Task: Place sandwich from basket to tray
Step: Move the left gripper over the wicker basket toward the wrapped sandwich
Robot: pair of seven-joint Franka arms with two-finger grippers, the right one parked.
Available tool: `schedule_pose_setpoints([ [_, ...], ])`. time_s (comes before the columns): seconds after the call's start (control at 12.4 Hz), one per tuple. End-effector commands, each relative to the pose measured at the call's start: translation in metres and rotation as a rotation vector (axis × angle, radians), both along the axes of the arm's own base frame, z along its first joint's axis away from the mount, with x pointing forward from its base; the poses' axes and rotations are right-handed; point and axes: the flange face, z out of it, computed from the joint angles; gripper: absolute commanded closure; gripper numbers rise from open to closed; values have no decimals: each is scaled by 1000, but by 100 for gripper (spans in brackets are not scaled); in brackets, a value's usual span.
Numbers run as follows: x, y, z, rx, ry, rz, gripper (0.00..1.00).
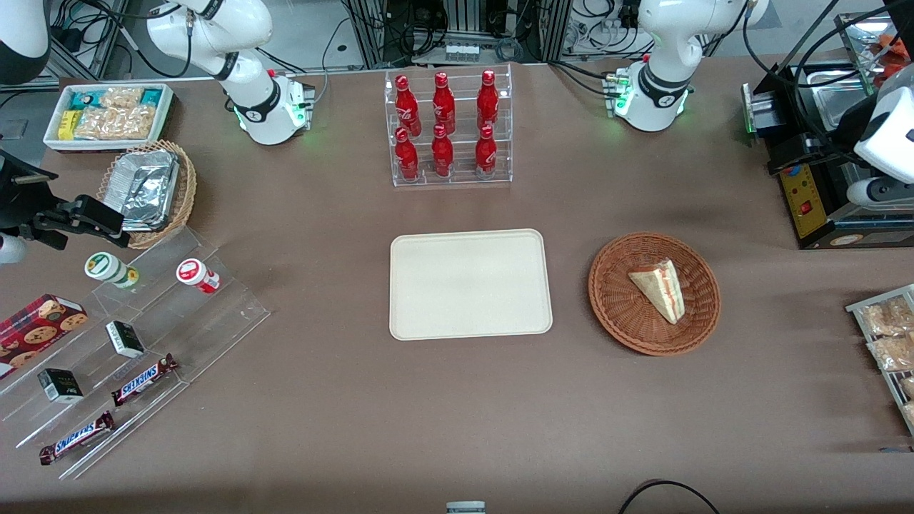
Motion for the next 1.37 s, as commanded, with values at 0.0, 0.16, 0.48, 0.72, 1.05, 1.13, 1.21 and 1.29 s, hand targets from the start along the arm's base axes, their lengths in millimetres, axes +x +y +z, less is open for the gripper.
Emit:
schedule_pose_setpoints([
  [0.0,-4,-3,2,14,9,-33,0],
  [0.16,2,-9,-16,17,48,-44,0],
  [0.48,20,-19,-94,12,93,-64,0],
  [0.72,21,-28,-161,11,65,-82,0],
  [1.05,12,-29,-241,3,-13,-87,0],
  [1.13,11,-29,-252,1,-36,-84,0],
  [1.21,8,-30,-267,-3,-59,-79,0],
  [1.29,4,-30,-279,-5,-88,-61,0],
])
